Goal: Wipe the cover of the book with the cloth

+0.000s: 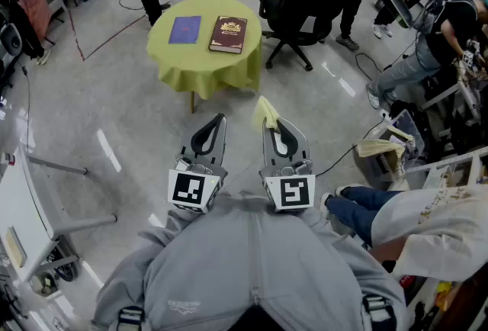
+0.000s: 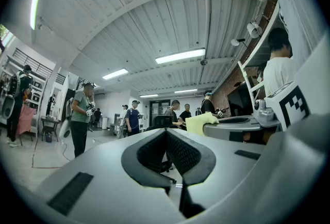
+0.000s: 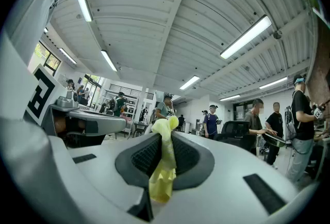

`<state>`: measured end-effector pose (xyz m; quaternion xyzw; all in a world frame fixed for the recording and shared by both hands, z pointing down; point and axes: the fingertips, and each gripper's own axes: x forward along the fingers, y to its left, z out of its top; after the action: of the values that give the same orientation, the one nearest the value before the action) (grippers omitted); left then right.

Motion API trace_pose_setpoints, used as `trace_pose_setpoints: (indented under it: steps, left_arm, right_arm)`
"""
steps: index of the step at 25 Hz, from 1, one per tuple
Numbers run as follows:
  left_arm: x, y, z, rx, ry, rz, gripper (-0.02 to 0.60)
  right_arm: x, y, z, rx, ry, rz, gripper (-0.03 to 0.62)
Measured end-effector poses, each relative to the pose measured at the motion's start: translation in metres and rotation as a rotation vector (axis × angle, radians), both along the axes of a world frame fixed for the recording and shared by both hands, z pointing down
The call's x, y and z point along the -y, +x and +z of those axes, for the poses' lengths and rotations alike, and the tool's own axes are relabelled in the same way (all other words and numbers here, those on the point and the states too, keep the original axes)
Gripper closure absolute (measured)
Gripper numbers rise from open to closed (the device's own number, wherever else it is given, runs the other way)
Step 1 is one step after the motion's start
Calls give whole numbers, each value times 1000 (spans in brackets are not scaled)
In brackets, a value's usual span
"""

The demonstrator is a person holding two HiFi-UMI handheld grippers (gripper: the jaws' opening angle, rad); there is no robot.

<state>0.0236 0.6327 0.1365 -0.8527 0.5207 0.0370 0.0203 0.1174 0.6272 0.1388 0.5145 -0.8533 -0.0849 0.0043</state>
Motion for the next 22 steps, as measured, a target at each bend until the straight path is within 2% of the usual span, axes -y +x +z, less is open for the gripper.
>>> trace_pose_setpoints:
  steps: [14, 22]
  left_arm:
    - [29, 48, -1, 13, 4, -44, 563]
    - [49, 52, 14, 22, -16, -77, 563]
  right_arm:
    - [31, 48, -6, 58, 16, -61, 537]
    - [52, 63, 15, 78, -24, -77, 537]
